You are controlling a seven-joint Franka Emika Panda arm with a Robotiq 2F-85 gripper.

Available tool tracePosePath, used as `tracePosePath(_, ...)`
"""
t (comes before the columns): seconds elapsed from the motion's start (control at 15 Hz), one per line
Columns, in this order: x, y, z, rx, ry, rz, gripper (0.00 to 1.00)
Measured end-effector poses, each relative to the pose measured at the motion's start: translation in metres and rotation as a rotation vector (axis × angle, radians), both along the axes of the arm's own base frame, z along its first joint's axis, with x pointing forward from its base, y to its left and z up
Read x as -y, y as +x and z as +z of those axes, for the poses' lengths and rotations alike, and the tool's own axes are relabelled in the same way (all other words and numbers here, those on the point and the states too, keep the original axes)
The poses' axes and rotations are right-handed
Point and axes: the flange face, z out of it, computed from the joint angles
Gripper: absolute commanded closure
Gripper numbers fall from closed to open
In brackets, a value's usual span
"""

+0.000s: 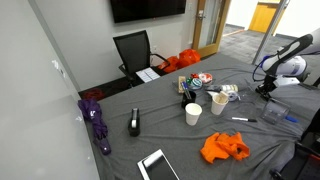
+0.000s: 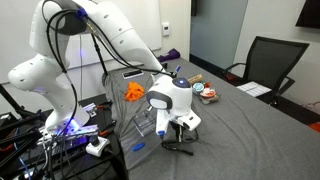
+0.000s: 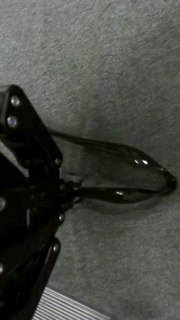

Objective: Move the black tongs to the left.

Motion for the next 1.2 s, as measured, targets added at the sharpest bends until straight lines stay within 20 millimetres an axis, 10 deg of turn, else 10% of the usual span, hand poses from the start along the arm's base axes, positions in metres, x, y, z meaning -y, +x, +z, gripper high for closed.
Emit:
tracePosePath(0.73,0.022,-0.002,0.056,0.076,-0.043,0.004,0.98)
tracePosePath(1.2,-0.004,-0.006,0.105,0.118,-0.045,-0.009,0.98)
